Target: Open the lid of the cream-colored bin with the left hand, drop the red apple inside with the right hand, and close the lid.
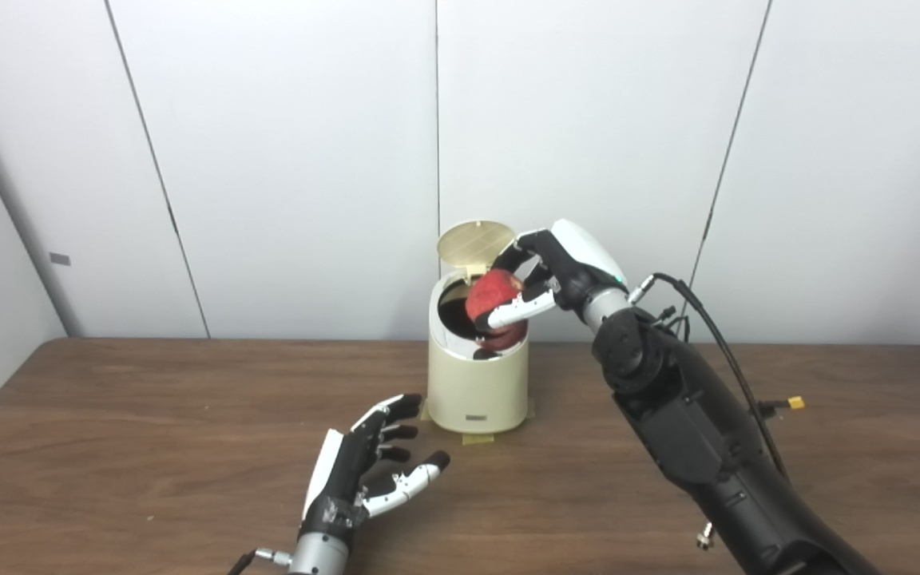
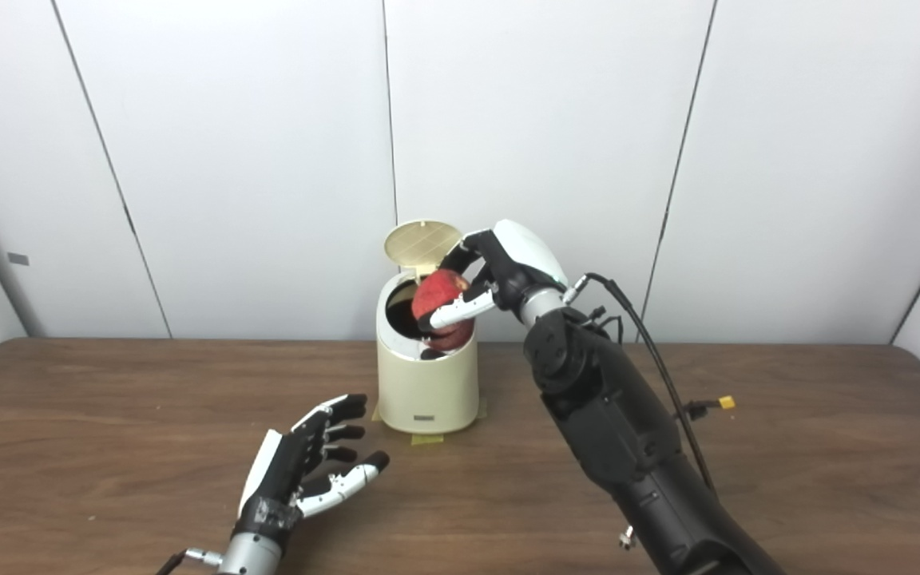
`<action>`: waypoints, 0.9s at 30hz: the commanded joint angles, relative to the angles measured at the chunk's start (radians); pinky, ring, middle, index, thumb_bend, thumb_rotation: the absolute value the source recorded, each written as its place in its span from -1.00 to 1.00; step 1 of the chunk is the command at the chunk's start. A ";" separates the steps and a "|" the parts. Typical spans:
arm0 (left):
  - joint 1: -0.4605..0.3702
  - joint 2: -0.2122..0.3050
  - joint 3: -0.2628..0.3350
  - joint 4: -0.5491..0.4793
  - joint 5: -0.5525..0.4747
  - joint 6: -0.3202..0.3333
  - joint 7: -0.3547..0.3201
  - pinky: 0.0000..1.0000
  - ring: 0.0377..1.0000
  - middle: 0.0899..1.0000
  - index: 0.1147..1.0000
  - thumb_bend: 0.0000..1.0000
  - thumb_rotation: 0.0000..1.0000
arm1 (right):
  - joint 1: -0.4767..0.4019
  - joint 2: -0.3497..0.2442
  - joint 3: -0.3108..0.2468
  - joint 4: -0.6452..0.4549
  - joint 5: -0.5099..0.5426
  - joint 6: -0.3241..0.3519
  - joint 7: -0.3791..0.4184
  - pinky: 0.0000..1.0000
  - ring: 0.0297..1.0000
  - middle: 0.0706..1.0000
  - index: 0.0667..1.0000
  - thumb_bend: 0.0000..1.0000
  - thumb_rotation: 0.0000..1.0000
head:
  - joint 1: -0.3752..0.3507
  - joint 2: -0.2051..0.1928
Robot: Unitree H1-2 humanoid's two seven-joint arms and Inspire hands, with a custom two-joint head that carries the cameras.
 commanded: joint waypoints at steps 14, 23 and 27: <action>-0.040 0.002 -0.002 -0.039 0.006 -0.013 0.000 0.31 0.49 0.61 0.54 0.26 -0.65 | -0.005 -0.015 0.022 -0.033 0.002 0.050 0.081 0.36 0.79 0.88 0.63 1.00 -0.44 | 0.001 0.006; -0.040 0.004 -0.002 -0.040 0.004 -0.019 -0.001 0.33 0.49 0.60 0.54 0.26 -0.67 | 0.075 -0.020 -0.086 -0.142 0.080 -0.053 0.000 0.04 0.40 0.60 0.48 0.91 -0.59 | -0.002 0.003; -0.042 0.008 0.002 -0.038 0.002 -0.017 -0.002 0.31 0.49 0.62 0.55 0.25 -0.65 | 0.141 -0.044 -0.149 -0.238 0.111 -0.079 -0.011 -0.01 0.36 0.55 0.47 0.80 -0.61 | -0.003 -0.001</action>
